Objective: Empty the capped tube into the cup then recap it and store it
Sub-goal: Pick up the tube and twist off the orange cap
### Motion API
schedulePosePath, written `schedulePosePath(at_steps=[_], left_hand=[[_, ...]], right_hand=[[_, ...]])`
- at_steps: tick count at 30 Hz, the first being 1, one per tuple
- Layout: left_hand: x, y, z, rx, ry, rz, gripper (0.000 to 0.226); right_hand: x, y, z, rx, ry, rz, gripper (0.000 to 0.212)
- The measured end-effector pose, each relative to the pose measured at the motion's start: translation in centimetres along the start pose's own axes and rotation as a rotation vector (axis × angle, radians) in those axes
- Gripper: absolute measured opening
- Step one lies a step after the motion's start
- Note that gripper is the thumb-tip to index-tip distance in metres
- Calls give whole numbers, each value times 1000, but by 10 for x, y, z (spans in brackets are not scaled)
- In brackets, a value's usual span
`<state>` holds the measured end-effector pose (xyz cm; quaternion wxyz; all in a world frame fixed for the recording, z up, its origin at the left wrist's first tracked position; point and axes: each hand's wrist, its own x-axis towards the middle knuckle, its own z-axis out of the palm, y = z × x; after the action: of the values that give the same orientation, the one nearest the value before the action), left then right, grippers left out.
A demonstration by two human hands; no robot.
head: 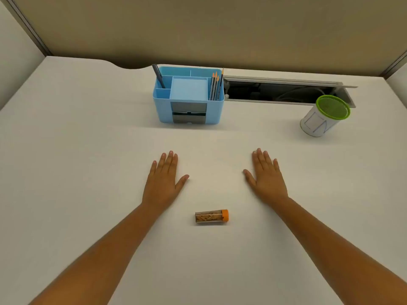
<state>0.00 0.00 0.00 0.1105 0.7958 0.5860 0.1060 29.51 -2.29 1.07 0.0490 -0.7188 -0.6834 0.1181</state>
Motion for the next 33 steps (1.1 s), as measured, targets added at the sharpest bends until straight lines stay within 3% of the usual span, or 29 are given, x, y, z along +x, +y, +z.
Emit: schedulePosePath(at_steps=[5,9,13,20,24,33], left_hand=[[-4,6,4,-49,97,-76,69],[-15,16,-2,-318,174,-84,57],[-50,31,-9,-494,160,61,61],[-92,51,5,-375,106,217,63],[-93,61,11,-283,72,294,48],[-84,70,-2,-499,68,194,33]], right_hand=[[-10,-23,4,201,71,153,55],[-34,-29,0,406,8,98,42],[-75,-30,-10,694,5,17,34],[-114,-52,2,803,-122,-147,41],[-110,-69,6,806,-133,-184,38],[-94,-79,-3,882,-182,-153,35]])
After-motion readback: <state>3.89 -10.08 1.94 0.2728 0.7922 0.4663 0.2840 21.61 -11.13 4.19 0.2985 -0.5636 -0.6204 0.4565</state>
